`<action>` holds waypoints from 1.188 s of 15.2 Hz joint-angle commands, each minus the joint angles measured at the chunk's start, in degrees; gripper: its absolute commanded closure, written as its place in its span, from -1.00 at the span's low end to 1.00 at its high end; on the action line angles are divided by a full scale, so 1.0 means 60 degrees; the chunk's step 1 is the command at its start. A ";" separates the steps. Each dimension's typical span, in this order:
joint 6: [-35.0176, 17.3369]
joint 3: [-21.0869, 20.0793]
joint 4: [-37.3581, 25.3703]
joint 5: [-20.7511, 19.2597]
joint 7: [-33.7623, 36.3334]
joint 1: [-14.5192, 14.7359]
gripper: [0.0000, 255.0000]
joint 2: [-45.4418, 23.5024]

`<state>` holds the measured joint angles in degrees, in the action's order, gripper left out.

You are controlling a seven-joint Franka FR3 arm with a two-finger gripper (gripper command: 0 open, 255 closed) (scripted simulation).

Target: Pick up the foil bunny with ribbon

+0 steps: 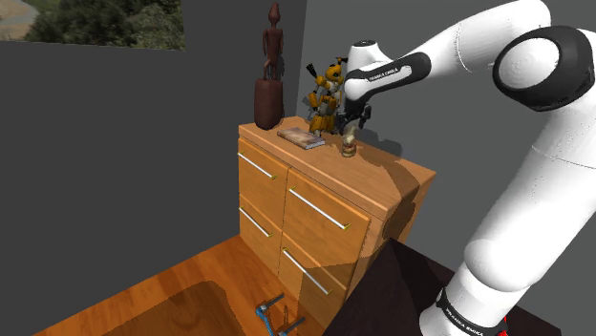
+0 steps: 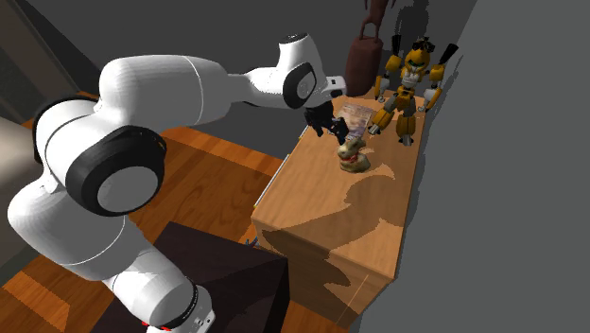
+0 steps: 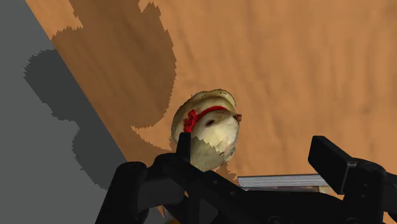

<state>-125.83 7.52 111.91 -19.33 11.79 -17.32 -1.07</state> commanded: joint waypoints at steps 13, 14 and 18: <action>-0.1021 0.0296 -0.0276 -0.0302 0.0440 -0.0279 1.00 -0.1202; -0.1018 0.0294 -0.0268 -0.0305 0.0445 -0.0276 1.00 -0.1193; -0.1020 0.0298 -0.0247 -0.0307 0.0439 -0.0279 1.00 -0.1173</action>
<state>-131.94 9.29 110.36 -21.16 14.43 -18.98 -8.06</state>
